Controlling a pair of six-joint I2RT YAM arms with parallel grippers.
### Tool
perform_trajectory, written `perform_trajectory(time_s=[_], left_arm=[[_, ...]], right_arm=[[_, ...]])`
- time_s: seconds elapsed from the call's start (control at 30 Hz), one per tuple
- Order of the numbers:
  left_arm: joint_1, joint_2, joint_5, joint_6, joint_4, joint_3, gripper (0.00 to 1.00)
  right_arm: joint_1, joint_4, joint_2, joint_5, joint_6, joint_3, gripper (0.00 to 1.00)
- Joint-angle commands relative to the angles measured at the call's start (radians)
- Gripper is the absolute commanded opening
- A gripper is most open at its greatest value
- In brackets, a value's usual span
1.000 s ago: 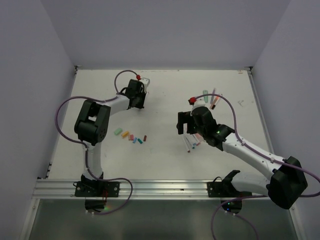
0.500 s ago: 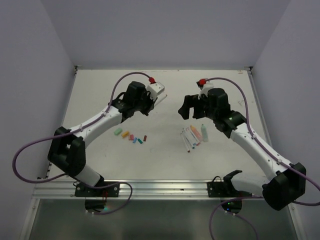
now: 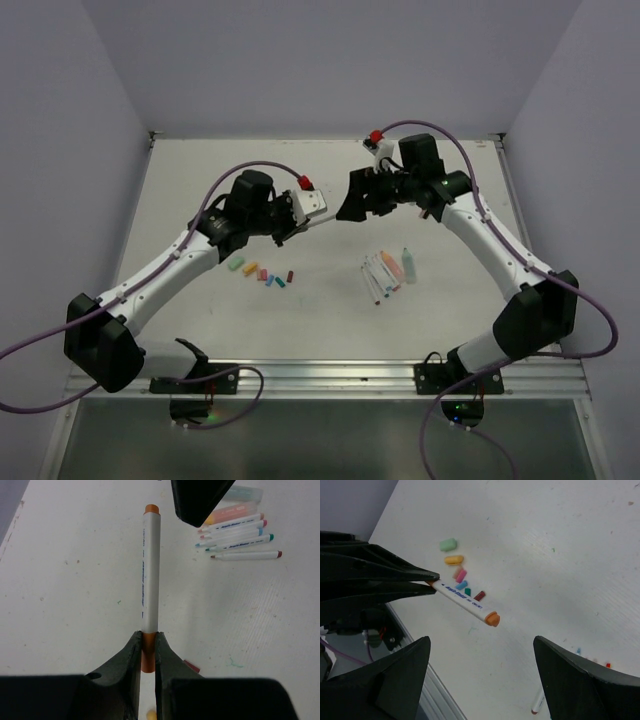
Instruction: Open the pen caps
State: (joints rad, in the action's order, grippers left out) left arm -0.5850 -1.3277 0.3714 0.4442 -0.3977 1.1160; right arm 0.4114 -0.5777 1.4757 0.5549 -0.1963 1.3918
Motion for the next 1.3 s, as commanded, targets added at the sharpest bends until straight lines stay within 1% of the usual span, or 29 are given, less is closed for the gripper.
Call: perform_trajectory(time_s=[0.0, 0.13, 0.3, 0.57, 0.67, 0.83, 0.87, 1.07, 1.13, 1.23, 1.27], left_arm=[[-0.006, 0.021, 0.067, 0.102, -0.062, 0.018, 0.0], [-0.007, 0.01, 0.08, 0.131, -0.079, 0.027, 0.0], [-0.009, -0.005, 0.101, 0.166, -0.09, 0.06, 0.0], [-0.015, -0.021, 0.138, 0.229, -0.125, 0.1, 0.0], [-0.016, -0.028, 0.144, 0.241, -0.144, 0.111, 0.0], [-0.019, -0.039, 0.15, 0.264, -0.174, 0.122, 0.0], [-0.019, -0.041, 0.15, 0.266, -0.179, 0.126, 0.0], [-0.019, -0.041, 0.153, 0.272, -0.184, 0.136, 0.0], [-0.021, -0.041, 0.153, 0.274, -0.184, 0.137, 0.0], [-0.021, -0.038, 0.152, 0.274, -0.179, 0.137, 0.0], [-0.021, -0.038, 0.149, 0.275, -0.176, 0.136, 0.0]], right_arm=[[0.0, -0.12, 0.052, 0.131, 0.054, 0.075, 0.87], [0.006, -0.139, 0.089, 0.187, 0.072, 0.11, 0.84], [0.043, -0.191, 0.135, 0.181, 0.113, 0.136, 0.82], [0.078, -0.189, 0.199, 0.189, 0.121, 0.157, 0.79], [0.087, -0.198, 0.212, 0.189, 0.127, 0.167, 0.76], [0.096, -0.211, 0.222, 0.215, 0.144, 0.173, 0.65], [0.099, -0.217, 0.222, 0.217, 0.15, 0.174, 0.6], [0.11, -0.241, 0.236, 0.234, 0.172, 0.174, 0.45], [0.116, -0.251, 0.241, 0.24, 0.176, 0.181, 0.43], [0.119, -0.255, 0.244, 0.243, 0.185, 0.179, 0.37], [0.121, -0.255, 0.242, 0.243, 0.186, 0.179, 0.31]])
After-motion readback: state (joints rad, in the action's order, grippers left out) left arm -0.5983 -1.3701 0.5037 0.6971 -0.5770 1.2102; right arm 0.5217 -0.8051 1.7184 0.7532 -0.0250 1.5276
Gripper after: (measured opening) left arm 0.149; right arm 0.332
